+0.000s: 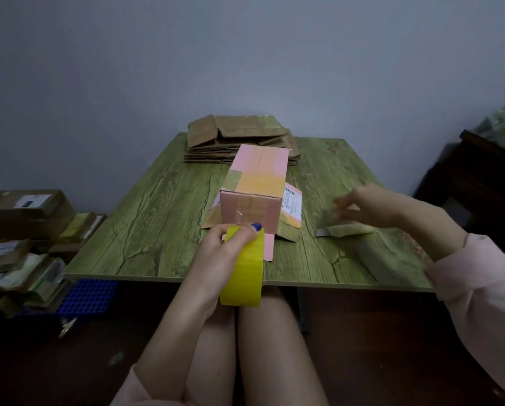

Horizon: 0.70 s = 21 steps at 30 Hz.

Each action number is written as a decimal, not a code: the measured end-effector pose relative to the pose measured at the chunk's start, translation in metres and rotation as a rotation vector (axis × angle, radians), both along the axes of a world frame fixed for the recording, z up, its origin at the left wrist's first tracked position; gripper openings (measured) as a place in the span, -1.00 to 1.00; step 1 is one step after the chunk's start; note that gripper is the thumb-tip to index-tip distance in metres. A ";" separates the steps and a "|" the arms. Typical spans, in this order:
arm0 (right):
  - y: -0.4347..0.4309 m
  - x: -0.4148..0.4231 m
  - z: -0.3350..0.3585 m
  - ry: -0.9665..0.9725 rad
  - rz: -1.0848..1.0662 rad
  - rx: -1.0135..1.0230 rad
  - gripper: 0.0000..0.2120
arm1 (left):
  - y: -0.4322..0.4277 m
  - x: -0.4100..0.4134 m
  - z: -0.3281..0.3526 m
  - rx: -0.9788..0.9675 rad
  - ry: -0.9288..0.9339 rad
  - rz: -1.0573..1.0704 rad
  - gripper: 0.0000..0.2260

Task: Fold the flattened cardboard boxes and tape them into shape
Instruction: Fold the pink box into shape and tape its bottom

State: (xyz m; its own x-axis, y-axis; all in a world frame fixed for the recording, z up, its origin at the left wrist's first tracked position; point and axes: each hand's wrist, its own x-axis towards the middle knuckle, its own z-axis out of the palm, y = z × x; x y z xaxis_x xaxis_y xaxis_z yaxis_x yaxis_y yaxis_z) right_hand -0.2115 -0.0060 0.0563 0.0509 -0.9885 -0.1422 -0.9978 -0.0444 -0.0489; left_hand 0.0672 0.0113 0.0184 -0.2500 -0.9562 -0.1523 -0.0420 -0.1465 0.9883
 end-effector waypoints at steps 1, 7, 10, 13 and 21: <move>-0.001 0.012 0.006 -0.064 0.045 -0.157 -0.66 | 0.000 0.000 0.000 -0.002 -0.001 0.000 -0.55; -0.016 0.103 0.023 -0.446 0.347 -0.478 -0.65 | 0.001 -0.001 0.003 0.000 0.021 0.000 -0.57; -0.034 0.113 0.008 -0.390 0.447 -0.404 -0.65 | 0.002 0.000 0.003 -0.008 0.019 0.002 -0.59; -0.045 0.104 -0.007 -0.398 0.458 -0.421 -0.64 | 0.002 0.001 0.003 -0.008 0.030 -0.003 -0.63; -0.050 0.105 -0.025 -0.532 0.409 -0.527 -0.63 | 0.005 0.003 -0.001 -0.035 0.021 -0.016 -0.61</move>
State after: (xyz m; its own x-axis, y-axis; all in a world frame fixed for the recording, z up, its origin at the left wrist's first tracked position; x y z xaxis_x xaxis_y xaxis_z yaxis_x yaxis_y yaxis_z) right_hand -0.1063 -0.0560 0.0315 0.3481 -0.8080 0.4753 -0.7486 -0.5448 -0.3779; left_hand 0.0703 0.0167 0.0171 -0.2686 -0.9566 -0.1131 -0.0233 -0.1110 0.9936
